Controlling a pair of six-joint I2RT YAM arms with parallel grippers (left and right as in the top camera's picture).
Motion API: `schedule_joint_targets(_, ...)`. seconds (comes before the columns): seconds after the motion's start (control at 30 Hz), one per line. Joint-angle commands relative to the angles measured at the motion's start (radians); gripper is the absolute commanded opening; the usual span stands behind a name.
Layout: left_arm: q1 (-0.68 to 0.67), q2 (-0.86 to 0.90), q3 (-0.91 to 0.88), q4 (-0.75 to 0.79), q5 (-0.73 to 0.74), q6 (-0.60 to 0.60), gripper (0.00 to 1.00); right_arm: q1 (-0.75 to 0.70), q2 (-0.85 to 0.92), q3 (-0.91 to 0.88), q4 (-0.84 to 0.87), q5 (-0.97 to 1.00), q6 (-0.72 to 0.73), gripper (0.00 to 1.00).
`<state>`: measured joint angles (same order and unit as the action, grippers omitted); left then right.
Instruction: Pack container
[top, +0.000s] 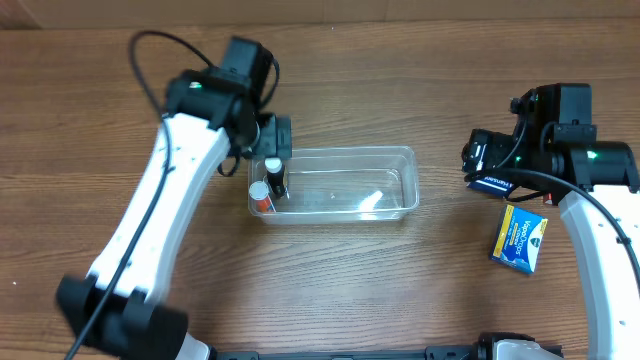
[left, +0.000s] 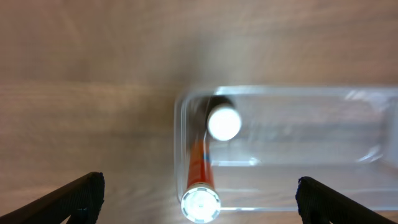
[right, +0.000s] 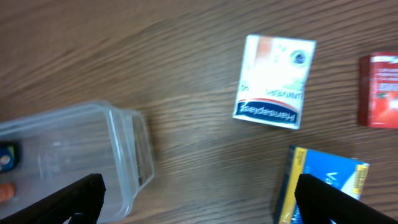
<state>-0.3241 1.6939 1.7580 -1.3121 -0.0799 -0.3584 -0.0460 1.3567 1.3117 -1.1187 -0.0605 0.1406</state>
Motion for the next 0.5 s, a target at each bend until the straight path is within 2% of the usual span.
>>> schedule_joint_targets(0.0,0.032,-0.158,0.073,0.012,-0.063,0.026,1.0,-0.005,-0.011,0.145,0.018,0.115,0.04,1.0)
schedule_joint_targets(0.13,0.153,-0.249,0.073,0.027,-0.041,0.029,1.0,-0.031,0.037,0.245,0.029,0.161,0.039,1.0)
schedule_joint_targets(0.27,0.293,-0.266,0.072,0.033,0.08,0.078,1.0,-0.072,0.152,0.247,0.011,0.16,0.04,1.0)
schedule_joint_targets(0.47,0.384,-0.234,0.061,0.029,0.141,0.094,1.0,-0.109,0.342,0.247,0.025,0.16,0.04,1.0)
